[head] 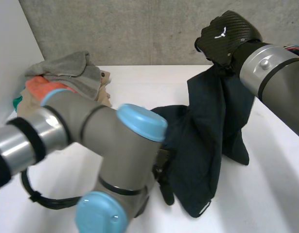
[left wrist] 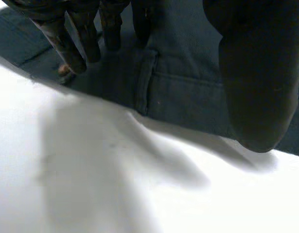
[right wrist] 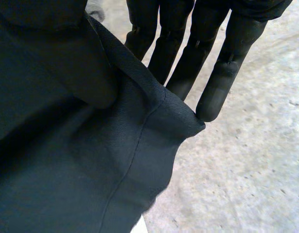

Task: Fold the laundry.

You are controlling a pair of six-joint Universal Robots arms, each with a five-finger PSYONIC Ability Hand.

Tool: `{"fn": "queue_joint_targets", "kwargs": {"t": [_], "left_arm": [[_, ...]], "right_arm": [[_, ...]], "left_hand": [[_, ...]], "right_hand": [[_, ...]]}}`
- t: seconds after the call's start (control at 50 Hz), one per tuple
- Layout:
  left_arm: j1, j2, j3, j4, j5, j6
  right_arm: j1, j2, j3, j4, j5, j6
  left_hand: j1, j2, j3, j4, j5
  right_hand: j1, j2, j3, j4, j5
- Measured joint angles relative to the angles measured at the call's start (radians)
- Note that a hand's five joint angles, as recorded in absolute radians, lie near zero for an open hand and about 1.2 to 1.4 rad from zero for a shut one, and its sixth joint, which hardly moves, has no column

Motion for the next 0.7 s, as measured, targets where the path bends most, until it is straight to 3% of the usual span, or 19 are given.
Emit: {"fn": "queue_joint_targets", "kwargs": {"t": [0.24,0.4,0.44,0.46,0.5,0.52,0.54,0.7], "left_arm": [[-0.114,-0.186,0.295,-0.056,-0.111,-0.022],[-0.127,-0.222,0.374,-0.042,-0.038,-0.072],[-0.129,-0.224,0.377,-0.034,-0.016,-0.098],[-0.131,-0.226,0.379,-0.026,0.001,-0.125],[-0.132,-0.227,0.380,-0.015,0.011,-0.156],[-0.133,-0.227,0.380,-0.009,0.014,-0.171],[-0.132,-0.227,0.381,0.000,0.013,-0.194],[-0.044,-0.137,0.351,0.031,-0.057,-0.244]], "right_arm": [[0.036,-0.067,0.036,0.033,0.090,0.091],[0.065,-0.099,0.060,0.039,0.102,0.157],[0.071,-0.102,0.063,0.036,0.105,0.165],[0.075,-0.104,0.063,0.033,0.108,0.170],[0.079,-0.107,0.063,0.026,0.114,0.178],[0.080,-0.108,0.062,0.022,0.118,0.182],[0.081,-0.109,0.062,0.020,0.120,0.185],[0.032,-0.123,0.058,-0.006,0.140,0.243]], "left_hand": [[0.000,0.000,0.000,0.000,0.000],[0.096,0.049,0.048,0.057,0.038],[0.295,0.214,0.212,0.225,0.199],[0.493,0.468,0.463,0.457,0.427],[0.725,0.751,0.723,0.739,0.702],[0.742,0.770,0.762,0.778,0.740],[0.945,0.950,0.929,0.952,0.902],[0.992,0.985,0.970,0.993,0.944]], "right_hand": [[0.000,0.000,0.000,0.004,0.001],[0.000,0.000,0.000,0.004,0.012],[0.000,0.000,0.000,0.004,0.012],[0.000,0.000,0.000,0.005,0.012],[0.000,0.000,0.002,0.005,0.012],[0.000,0.000,0.004,0.005,0.012],[0.000,0.000,0.004,0.005,0.012],[0.000,0.000,0.005,0.005,0.025]]}}
